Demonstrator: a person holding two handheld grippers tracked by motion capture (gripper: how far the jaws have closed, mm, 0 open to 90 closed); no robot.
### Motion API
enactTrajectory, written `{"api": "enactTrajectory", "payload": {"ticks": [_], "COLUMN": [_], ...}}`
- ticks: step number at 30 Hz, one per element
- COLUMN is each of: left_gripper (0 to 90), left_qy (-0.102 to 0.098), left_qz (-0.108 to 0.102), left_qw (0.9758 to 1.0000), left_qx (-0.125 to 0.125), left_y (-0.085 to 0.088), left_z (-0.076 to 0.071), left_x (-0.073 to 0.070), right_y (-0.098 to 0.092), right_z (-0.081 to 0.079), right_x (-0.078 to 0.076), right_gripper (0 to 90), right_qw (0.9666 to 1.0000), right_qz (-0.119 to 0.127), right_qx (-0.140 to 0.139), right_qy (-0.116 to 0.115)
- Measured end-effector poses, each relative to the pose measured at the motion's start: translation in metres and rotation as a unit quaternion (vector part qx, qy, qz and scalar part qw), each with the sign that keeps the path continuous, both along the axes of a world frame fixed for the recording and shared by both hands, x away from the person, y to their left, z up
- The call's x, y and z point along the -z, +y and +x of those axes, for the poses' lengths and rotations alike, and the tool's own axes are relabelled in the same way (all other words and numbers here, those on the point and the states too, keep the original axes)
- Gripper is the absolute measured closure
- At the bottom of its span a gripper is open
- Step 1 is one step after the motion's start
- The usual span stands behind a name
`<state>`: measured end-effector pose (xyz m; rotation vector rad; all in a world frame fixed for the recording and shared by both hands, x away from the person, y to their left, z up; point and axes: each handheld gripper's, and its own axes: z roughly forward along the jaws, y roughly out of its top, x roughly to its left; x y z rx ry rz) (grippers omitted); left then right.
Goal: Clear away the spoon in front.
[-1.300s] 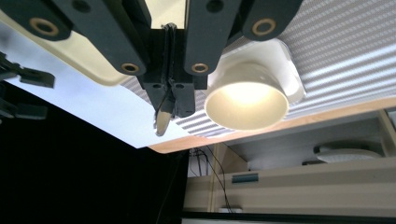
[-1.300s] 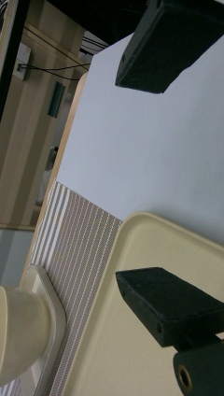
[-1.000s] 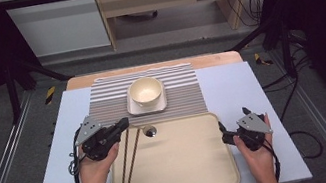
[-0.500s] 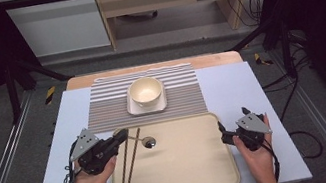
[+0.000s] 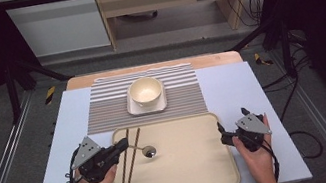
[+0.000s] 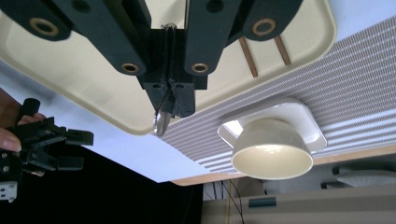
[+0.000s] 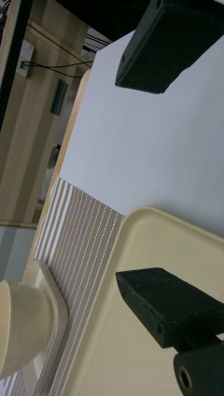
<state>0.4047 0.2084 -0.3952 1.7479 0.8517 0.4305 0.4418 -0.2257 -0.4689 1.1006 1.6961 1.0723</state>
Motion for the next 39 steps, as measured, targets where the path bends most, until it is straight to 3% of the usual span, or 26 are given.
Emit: {"api": "enactTrajectory", "payload": {"ticks": [8, 23, 31, 39], "left_gripper": [89.1, 89.0, 89.0, 88.9], "left_qy": [0.007, 0.031, 0.033, 0.047], "left_qz": [-0.001, 0.046, 0.049, 0.06], "left_qw": [1.0, 0.9984, 0.9982, 0.997], "left_qx": [0.0, 0.013, 0.009, 0.013], "left_y": [0.005, 0.013, 0.017, 0.02], "left_z": [-0.013, -0.038, -0.036, -0.022], "left_x": [0.0, -0.01, -0.02, -0.011], "right_y": [0.0, 0.0, 0.002, 0.002], "right_z": [-0.001, -0.001, -0.001, 0.0], "right_x": [-0.002, -0.001, -0.002, 0.0], "right_gripper": [6.7, 6.7, 6.7, 6.7], "right_qw": [1.0, 0.9999, 0.9999, 0.9999], "right_qz": [0.005, 0.009, 0.01, 0.005], "right_qx": [0.003, 0.003, 0.002, 0.002], "right_qy": [0.0, 0.004, 0.007, 0.012]}}
